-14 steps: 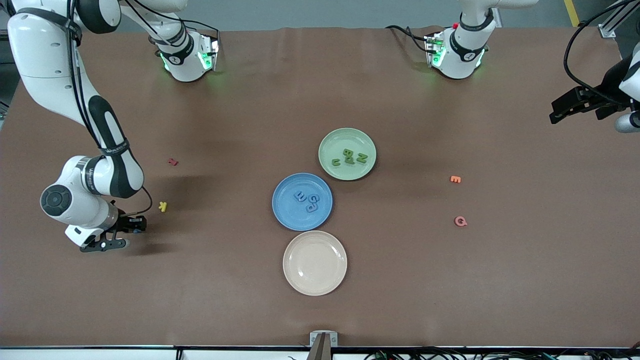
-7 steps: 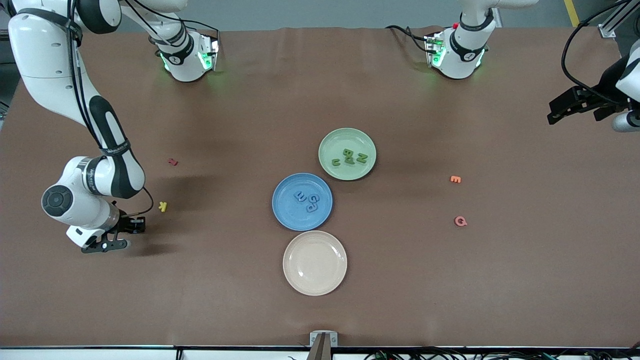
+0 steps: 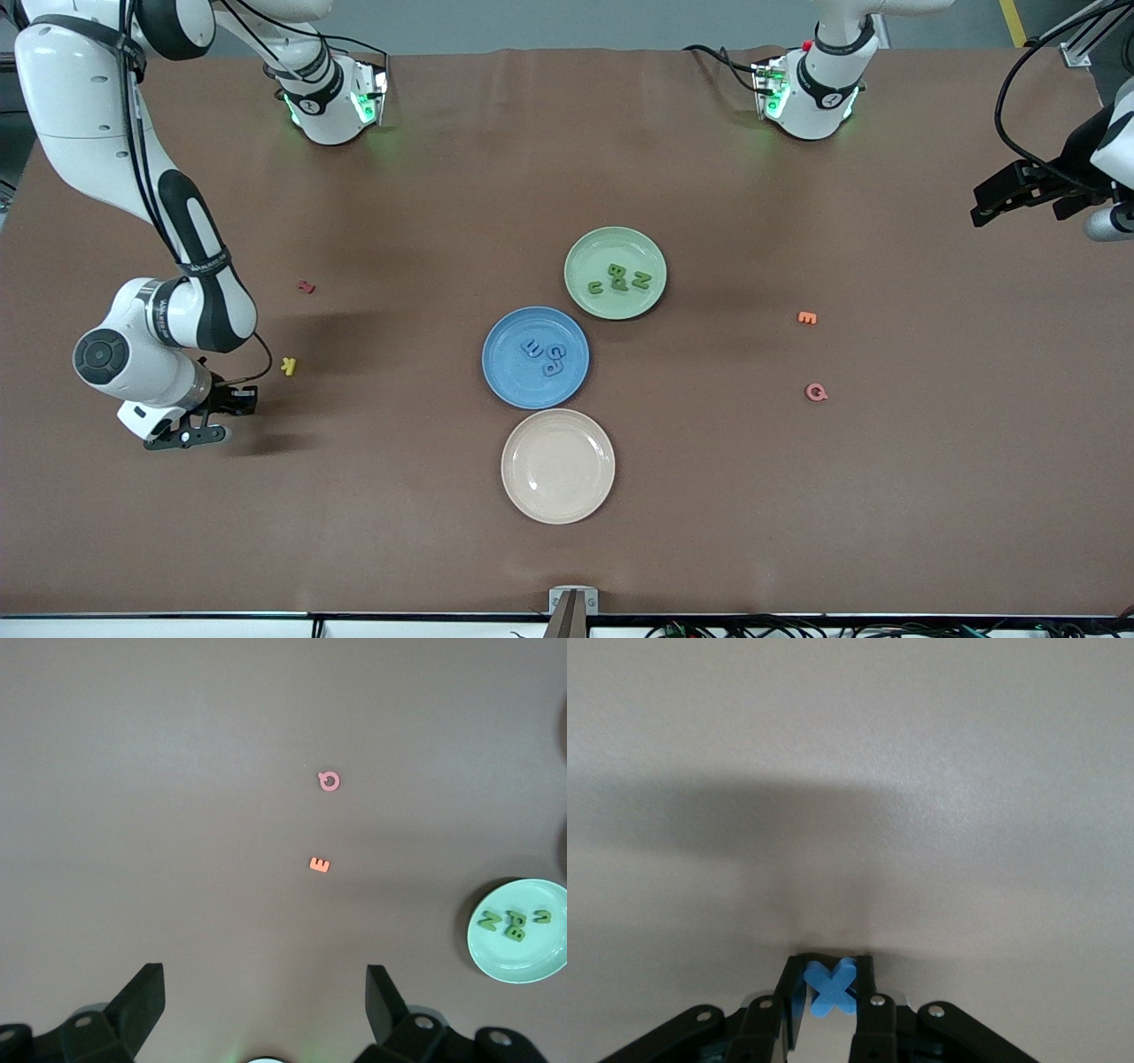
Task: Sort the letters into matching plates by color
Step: 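Carry the blue x to the blue plate and open the right gripper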
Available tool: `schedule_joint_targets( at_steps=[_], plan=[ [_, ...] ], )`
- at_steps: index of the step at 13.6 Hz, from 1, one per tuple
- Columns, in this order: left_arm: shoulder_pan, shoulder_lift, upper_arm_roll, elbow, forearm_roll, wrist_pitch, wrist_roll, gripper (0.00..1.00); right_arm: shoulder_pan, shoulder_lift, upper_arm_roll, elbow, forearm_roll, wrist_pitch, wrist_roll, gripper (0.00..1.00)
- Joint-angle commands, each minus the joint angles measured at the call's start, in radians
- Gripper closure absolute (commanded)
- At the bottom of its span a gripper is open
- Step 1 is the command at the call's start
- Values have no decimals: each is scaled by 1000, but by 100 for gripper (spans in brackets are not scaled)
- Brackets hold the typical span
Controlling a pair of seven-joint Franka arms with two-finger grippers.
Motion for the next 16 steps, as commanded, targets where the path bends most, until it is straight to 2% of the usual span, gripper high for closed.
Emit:
schedule_joint_targets(
  at_steps=[1, 4, 6, 10, 11, 14, 16],
  plan=[
    [-1, -4, -3, -3, 16, 22, 11, 0, 3, -23, 25, 42, 1, -73, -1, 83],
    [-1, -4, -5, -3, 16, 35, 11, 0, 65, -69, 30, 125, 0, -277, 104, 83],
    [-2, -9, -5, -7, 16, 25, 11, 0, 146, -84, 30, 163, 0, -397, 253, 83],
    [-8, -7, -8, -7, 16, 22, 12, 0, 376, -84, 30, 177, 3, -407, 708, 83],
    [-8, -9, -8, -4, 16, 23, 11, 0, 435, -76, 31, 196, 27, -402, 809, 83],
    [-13, -7, -10, -3, 16, 32, 11, 0, 527, -9, 30, 283, 117, -399, 957, 83],
    [-10, -9, -39, -7, 16, 32, 12, 0, 567, 22, 30, 297, 144, -341, 1012, 83]
  ],
)
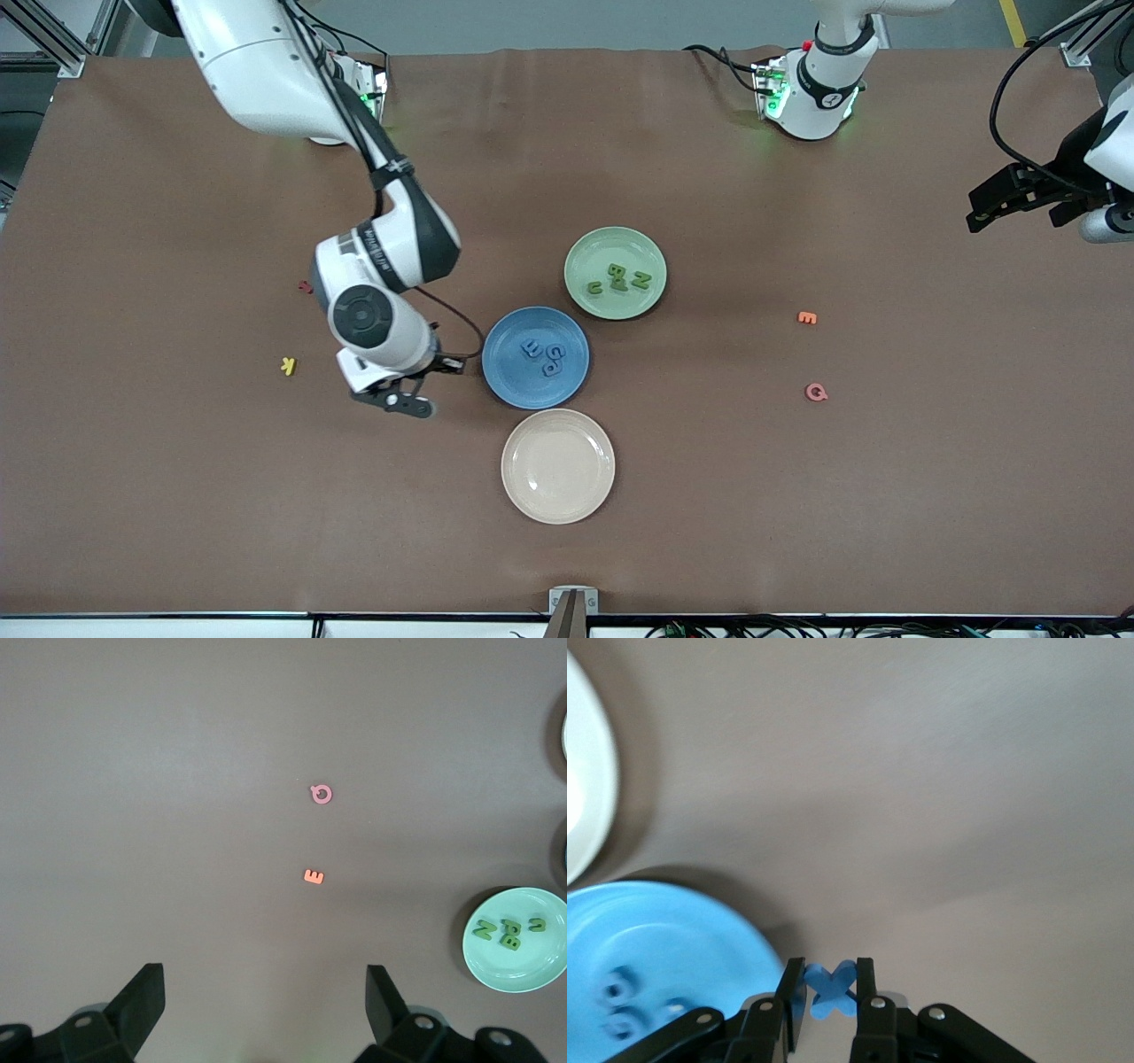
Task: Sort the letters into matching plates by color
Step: 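Carry the blue x to the blue plate and open the right gripper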
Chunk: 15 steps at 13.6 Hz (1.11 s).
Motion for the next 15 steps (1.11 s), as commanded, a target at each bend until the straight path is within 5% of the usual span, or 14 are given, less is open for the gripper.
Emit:
schedule_joint_targets(
  at_steps=[1, 13, 14, 15],
  plan=[
    [-4, -9, -34, -7, 16, 5, 12, 0, 25, 71, -12, 59, 40, 71, 71, 83],
    [6, -30, -45, -25, 13, -42, 71, 0, 114, 149, -10, 61, 46, 211, 179, 80],
    [4, -30, -45, -27, 13, -44, 65, 0, 114, 149, -10, 61, 48, 211, 180, 63],
    [4, -30, -45, -30, 12, -44, 55, 0, 114, 148, -10, 61, 48, 208, 180, 21]
  ],
)
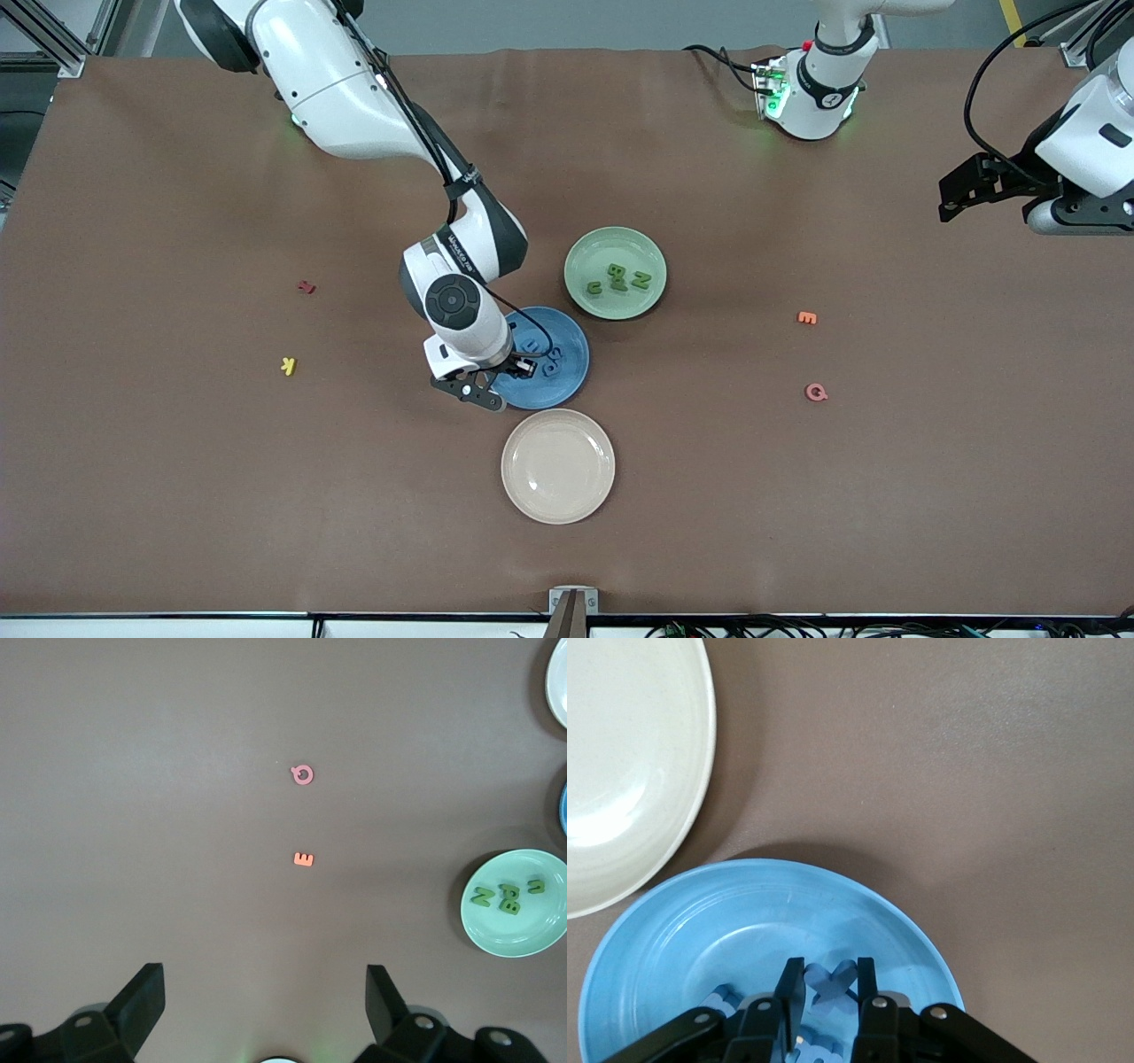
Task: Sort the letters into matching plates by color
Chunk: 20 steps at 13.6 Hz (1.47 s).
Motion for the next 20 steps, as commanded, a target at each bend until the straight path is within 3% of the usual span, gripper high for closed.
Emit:
schedule_joint_targets(
  at_steps=[1, 4, 8, 11, 15, 20],
  plan=[
    [2, -24, -2, -17, 6, -10, 4, 0, 7, 8, -10, 26, 15, -6, 11, 0],
    [4, -27, 0, -17, 3, -10, -1, 0, 13, -27, -10, 23, 6, -47, 0, 0],
    [4, -31, 0, -19, 3, -7, -24, 0, -16, -255, -16, 12, 6, -324, -8, 0],
    [4, -30, 0, -19, 3, -2, -24, 0, -127, -474, -14, -26, 12, -552, -158, 0],
    [4, -31, 0, -19, 3, -2, -24, 0, -296, -748, -16, -237, 14, -572, -401, 0],
    [5, -31, 1, -20, 3, 7, -25, 0, -554, -813, -19, -244, -32, -607, -789, 0]
  ],
)
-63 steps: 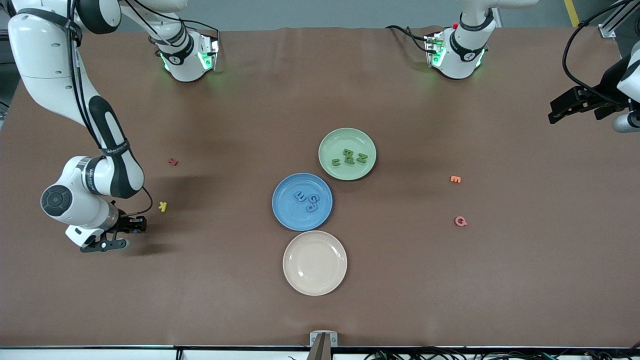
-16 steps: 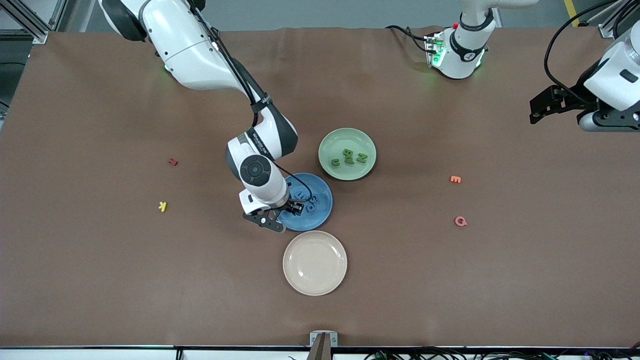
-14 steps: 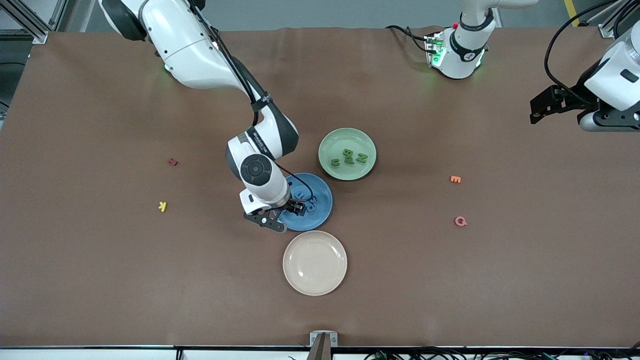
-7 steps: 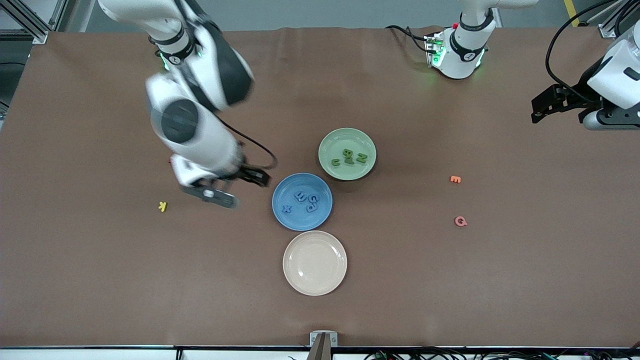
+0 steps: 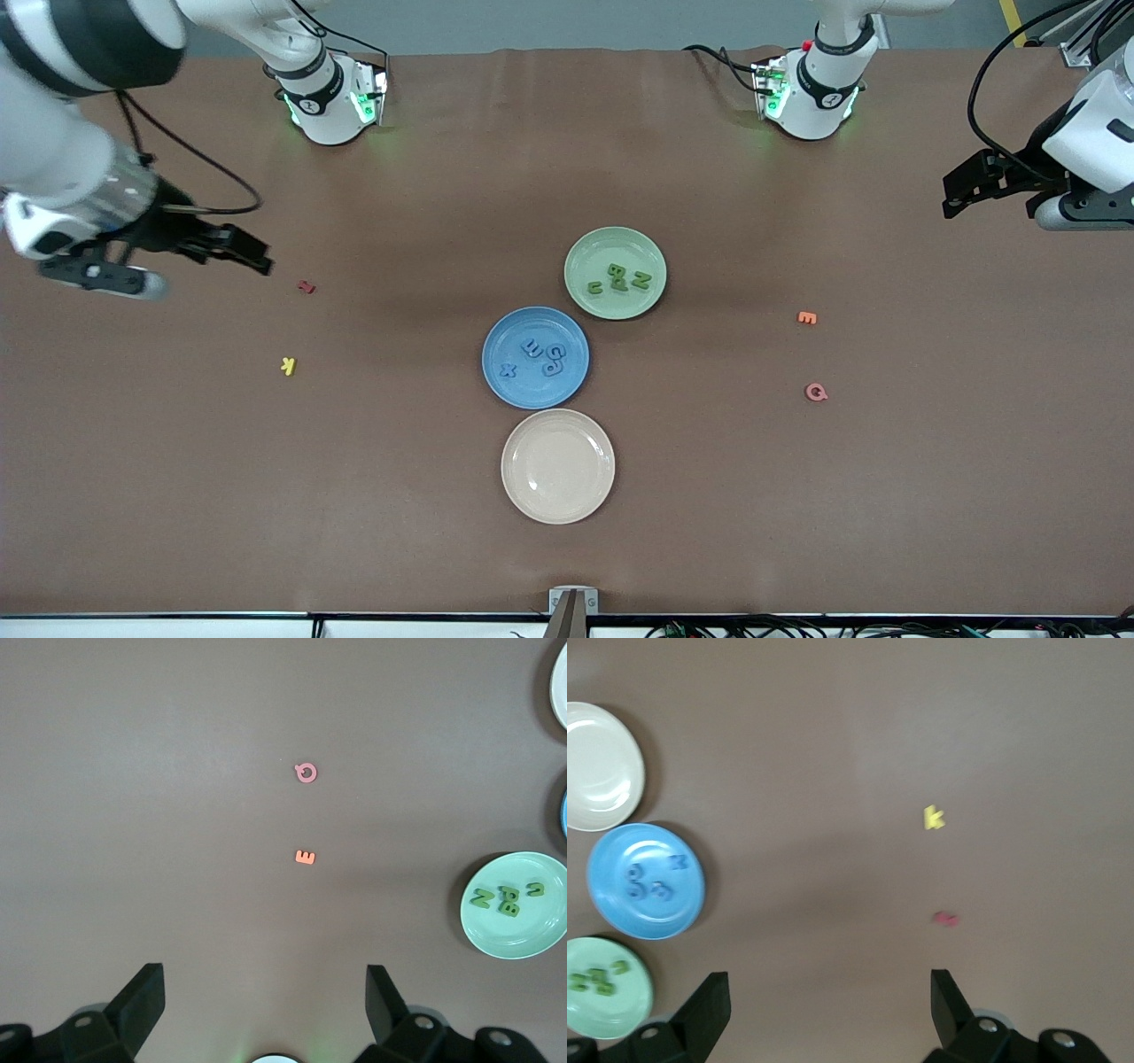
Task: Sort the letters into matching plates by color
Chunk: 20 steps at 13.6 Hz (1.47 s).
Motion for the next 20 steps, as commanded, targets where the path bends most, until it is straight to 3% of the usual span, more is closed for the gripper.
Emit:
schedule_joint_targets(
  at_steps=[1, 4, 8, 20],
  plan=[
    [2, -22, -1, -17, 3, 10, -10, 0, -121, -24, 21, 0, -18, 3, -172, 0],
    [2, -19, -1, -17, 3, 17, -10, 0, -125, -17, 24, 77, -125, 2, -197, 0],
    [14, -16, 2, -11, 1, 19, 2, 0, -131, 25, 24, 195, -138, -18, -245, 0],
    [13, -5, 2, 6, 4, 17, 18, 0, -131, 58, 21, 212, -133, -14, -272, 0]
  ],
)
